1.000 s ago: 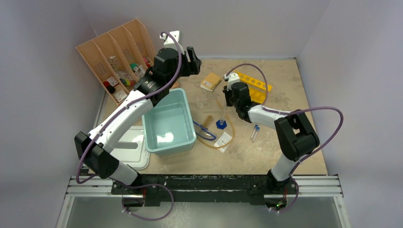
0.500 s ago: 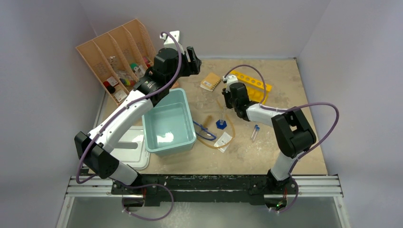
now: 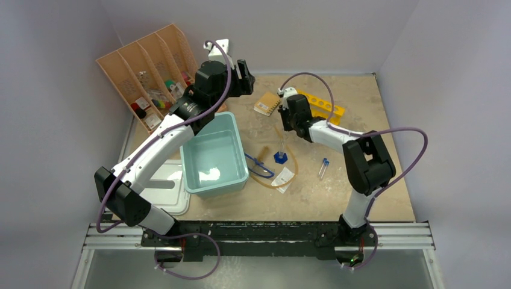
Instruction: Organize the chemistry lab equipment
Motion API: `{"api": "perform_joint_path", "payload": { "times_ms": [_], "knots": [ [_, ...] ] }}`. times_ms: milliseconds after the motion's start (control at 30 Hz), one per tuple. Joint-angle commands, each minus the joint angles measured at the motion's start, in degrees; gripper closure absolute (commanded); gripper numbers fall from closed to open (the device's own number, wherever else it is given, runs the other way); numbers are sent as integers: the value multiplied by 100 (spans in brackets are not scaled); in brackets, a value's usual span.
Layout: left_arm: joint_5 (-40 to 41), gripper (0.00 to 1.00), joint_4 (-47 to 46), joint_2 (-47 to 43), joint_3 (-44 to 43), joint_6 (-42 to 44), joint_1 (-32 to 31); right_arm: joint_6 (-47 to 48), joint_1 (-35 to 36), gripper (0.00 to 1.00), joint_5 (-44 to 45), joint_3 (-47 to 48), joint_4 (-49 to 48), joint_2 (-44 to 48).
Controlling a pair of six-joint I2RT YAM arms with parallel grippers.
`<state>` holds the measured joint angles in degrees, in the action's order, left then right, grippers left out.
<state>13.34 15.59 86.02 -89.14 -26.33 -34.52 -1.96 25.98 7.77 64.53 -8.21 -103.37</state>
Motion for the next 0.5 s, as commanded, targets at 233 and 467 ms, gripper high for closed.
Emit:
{"api": "perform_joint_path", "payload": {
  "times_ms": [233,467],
  "knots": [
    [107,35,-74,-132,-12,213,25,-27,1,84,-298,883,812,-436],
    [124,35,-35,-168,19,274,25,10,8,84,66,868,656,-598]
  ]
}}
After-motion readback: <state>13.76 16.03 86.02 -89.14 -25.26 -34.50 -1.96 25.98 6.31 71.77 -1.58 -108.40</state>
